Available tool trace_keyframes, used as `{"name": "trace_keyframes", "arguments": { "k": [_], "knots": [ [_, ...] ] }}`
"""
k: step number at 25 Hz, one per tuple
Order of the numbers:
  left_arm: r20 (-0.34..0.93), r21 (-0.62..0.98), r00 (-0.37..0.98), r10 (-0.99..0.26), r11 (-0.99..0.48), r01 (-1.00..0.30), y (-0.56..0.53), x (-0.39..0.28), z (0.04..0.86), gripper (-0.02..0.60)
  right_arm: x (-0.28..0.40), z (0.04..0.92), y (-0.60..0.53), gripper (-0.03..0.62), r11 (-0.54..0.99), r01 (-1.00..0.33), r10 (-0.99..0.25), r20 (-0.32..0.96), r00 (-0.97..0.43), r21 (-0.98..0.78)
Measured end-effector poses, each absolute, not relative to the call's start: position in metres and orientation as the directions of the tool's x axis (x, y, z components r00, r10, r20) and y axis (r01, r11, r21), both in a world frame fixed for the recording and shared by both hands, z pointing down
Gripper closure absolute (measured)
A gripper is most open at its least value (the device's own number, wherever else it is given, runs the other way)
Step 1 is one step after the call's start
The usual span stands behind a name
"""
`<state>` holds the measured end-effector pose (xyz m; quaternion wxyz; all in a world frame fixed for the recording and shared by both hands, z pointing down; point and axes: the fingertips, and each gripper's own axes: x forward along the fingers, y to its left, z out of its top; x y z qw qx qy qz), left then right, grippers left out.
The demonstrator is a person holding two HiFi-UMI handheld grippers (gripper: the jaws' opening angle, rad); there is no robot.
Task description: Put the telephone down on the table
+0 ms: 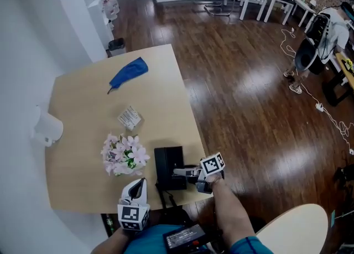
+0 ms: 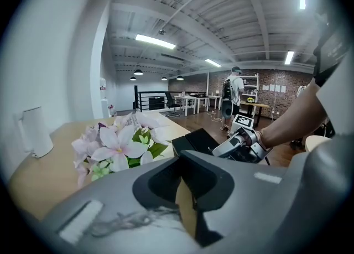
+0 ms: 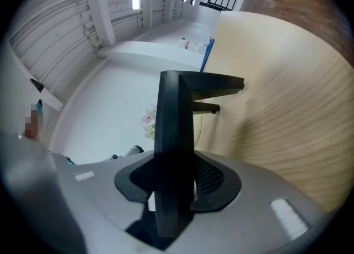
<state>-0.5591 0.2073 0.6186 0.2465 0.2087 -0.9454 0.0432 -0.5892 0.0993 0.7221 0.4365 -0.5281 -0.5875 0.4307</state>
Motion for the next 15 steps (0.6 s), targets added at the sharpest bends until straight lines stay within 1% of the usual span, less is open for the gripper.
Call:
{"name": "trace_keyframes", "arguments": {
  "k": [8, 12, 15],
  "knots": [
    [0.489, 0.012, -0.778, -0.394, 0.895, -0.445, 0.191, -0.564, 0.624, 0.566, -0.593, 0.738, 0.098, 0.444, 0.138, 0.267, 0.989, 0.121, -0.082, -0.954],
    [0.500, 0.014, -0.771, -0.395, 0.893, -0.449, 0.187, -0.563, 0.623, 0.566, -0.598, 0.741, 0.097, 0.437, 0.183, 0.241, 0.981, 0.161, -0.110, -0.953],
    [0.501, 0.021, -0.768, -0.399, 0.893, -0.450, 0.186, -0.562, 0.624, 0.566, -0.598, 0.747, 0.092, 0.423, 0.236, 0.188, 0.966, 0.210, -0.147, -0.953]
  ]
}}
